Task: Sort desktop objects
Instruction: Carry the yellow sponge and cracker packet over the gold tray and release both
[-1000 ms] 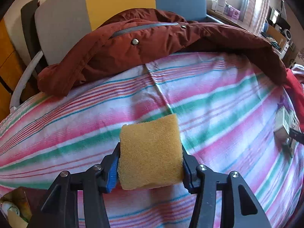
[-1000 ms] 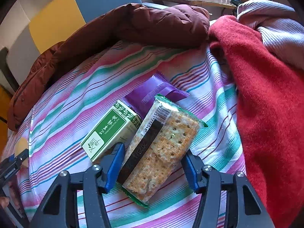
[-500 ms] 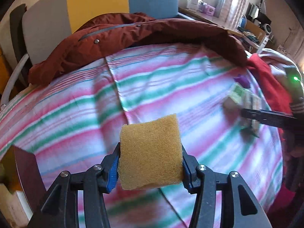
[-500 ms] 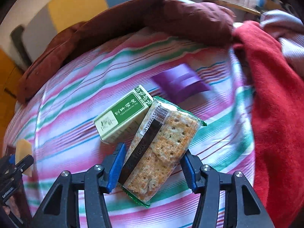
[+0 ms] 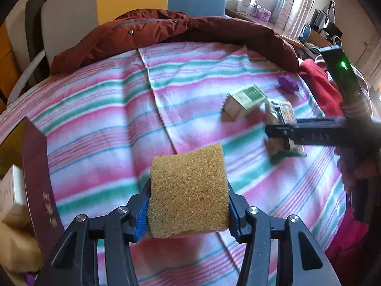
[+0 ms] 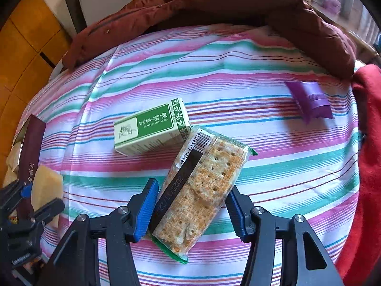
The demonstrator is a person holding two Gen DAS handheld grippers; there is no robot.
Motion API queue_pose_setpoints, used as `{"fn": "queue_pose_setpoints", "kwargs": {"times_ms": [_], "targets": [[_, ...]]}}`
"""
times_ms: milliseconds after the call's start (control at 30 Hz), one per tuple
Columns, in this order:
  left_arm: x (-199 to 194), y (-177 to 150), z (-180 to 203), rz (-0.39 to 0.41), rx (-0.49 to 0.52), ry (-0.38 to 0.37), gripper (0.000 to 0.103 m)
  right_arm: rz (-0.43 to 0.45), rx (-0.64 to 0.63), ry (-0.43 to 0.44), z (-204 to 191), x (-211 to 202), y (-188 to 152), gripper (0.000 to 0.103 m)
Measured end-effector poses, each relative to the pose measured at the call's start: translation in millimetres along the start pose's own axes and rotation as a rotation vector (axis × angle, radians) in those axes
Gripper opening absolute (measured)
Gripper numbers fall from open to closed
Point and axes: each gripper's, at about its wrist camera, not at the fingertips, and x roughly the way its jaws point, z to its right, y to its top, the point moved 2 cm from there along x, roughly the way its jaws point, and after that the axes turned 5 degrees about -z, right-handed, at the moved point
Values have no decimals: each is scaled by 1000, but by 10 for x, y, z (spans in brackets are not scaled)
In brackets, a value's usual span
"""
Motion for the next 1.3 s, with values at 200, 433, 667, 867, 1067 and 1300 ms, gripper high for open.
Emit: {"fn": "queue_pose_setpoints", "kwargs": {"times_ms": [200,433,667,867,1067,1300], "targets": [[-2,-221,-6,-11,-5,-13,54,-16,-3,-11,-106,-6,-132,57],[-149,-340,35,58,8,-9,54,-33,-28,-9,-276,-62,-345,54],[-342,-399,-43,122,4,13,54,-47,-76,-29,-494,-116,-561,54],[-447,-477,-141,151,-16,26,54,-55,-114,-12,-703,-144,-740,54],[-600,-533,-222,193,-31,42,54,-49,-142,4,-943,-168,-909,54],[-781,-581,-320,240,-49,58,54,-24,-118,75,-1041,-239,-996,52]]}}
